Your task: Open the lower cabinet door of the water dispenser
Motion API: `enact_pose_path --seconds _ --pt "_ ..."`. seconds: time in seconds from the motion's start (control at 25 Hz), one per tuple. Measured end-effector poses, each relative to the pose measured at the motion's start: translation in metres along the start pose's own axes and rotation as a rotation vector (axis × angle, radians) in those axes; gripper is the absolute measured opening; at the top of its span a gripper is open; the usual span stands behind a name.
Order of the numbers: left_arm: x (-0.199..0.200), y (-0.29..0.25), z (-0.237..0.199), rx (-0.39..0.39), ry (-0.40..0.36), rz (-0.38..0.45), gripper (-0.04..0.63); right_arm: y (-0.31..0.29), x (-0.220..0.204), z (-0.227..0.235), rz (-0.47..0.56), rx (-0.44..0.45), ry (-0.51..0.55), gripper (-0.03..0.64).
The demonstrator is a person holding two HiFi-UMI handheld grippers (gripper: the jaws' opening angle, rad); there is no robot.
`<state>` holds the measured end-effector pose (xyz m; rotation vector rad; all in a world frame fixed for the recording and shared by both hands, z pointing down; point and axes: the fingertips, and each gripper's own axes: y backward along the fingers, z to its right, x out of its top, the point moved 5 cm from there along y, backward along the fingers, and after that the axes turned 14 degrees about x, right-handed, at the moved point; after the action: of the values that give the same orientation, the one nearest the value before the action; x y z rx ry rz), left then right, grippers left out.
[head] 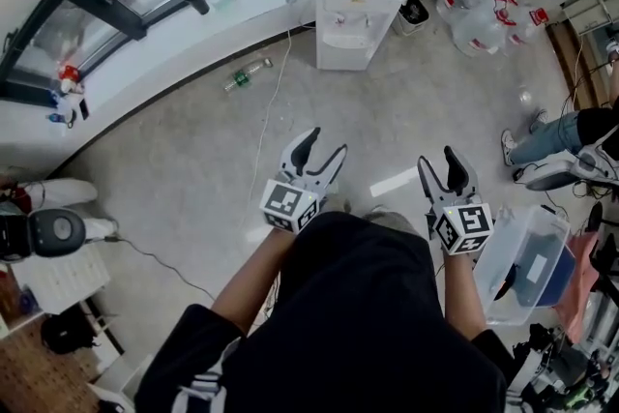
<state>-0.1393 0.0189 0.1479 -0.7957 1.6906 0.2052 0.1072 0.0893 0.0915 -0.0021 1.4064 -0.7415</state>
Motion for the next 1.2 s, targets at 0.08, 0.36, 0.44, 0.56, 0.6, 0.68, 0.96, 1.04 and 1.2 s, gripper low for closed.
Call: enact_pose_path --seconds 0.08,0.36,0.44,0.56,0.6,0.68,0.96,1.04,1.2 --pt "0.001 -0.004 -0.003 0.003 -0.001 -0.006 0.242 -0.003 0.000 0.003 -0.006 0.000 -0.010 0.222" --pt "0.009 -0.023 -0.002 0.015 -0.007 -0.019 0.247 -0.018 0.005 0.024 0.003 0.015 -0.033 0.222" --pt "0.013 -0.029 0.001 0.019 -0.021 -0.024 0.249 -0.027 0.007 0.030 0.005 0.047 -0.039 0.222" --pt "0.013 -0.046 -0.001 0.043 -0.035 -0.026 0.249 -0.047 0.011 0.046 0.006 0.100 -0.033 0.222" --pt "0.013 -0.054 -0.002 0.052 -0.035 -0.025 0.249 -0.055 0.013 0.054 0.009 0.113 -0.031 0.222" --pt "0.013 -0.072 -0.002 0.063 -0.040 -0.028 0.249 -0.071 0.017 0.071 0.023 0.136 -0.036 0.222" --pt "0.027 -0.152 0.010 0.079 -0.043 -0.078 0.253 -0.128 0.040 0.136 0.016 0.232 -0.046 0.222" --pt "0.031 -0.172 0.007 0.092 -0.036 -0.091 0.253 -0.142 0.044 0.155 0.012 0.256 -0.050 0.222" --pt "0.030 -0.208 0.004 0.110 -0.034 -0.114 0.253 -0.168 0.044 0.189 -0.032 0.304 -0.025 0.222"
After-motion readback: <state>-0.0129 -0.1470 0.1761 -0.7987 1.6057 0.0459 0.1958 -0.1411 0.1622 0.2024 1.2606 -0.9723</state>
